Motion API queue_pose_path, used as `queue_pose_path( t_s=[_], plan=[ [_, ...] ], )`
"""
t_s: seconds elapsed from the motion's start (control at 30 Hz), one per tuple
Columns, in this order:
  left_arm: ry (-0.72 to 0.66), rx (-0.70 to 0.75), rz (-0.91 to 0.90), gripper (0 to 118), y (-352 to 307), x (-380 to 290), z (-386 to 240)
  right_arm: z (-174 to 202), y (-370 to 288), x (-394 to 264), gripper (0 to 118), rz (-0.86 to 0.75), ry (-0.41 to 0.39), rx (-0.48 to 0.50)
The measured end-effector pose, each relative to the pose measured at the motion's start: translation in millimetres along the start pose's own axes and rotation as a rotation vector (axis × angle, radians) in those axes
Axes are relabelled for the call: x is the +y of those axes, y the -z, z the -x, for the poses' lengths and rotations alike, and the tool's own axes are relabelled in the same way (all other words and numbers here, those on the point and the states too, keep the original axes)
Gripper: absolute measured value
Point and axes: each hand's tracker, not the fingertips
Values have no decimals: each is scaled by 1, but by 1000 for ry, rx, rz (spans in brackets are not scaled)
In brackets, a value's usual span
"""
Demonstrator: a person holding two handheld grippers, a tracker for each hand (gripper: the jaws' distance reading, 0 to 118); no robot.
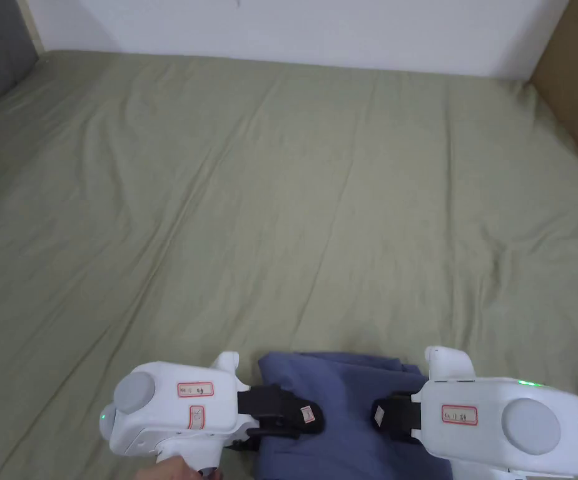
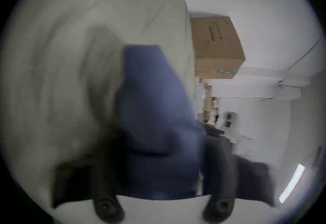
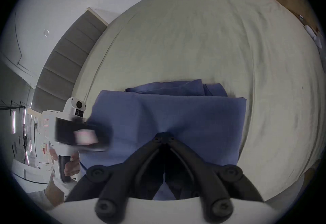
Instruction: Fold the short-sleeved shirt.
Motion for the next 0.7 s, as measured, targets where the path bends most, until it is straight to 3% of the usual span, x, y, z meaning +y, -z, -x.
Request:
queue_pose_path(
  t_s=[0.07,0.13,0.33,0.53,0.7],
  plan=[
    [-55,-120,-13,30,-6,-1,-12,4,-7,2,0,-11,-10,-4],
    [69,-57,-4,30,-15,2,-19,9,-14,5,0,-32,-24,-8],
    [115,50,-52,30,-77,18,-15,17,-26,15,0,-74,-28,-1],
    [179,300,-114,30,-191,54,6,18,-22,18,0,-71,-26,-15],
    [213,625,-181,30,-275,83,27,16,-9,21,0,-55,5,-33]
  ],
)
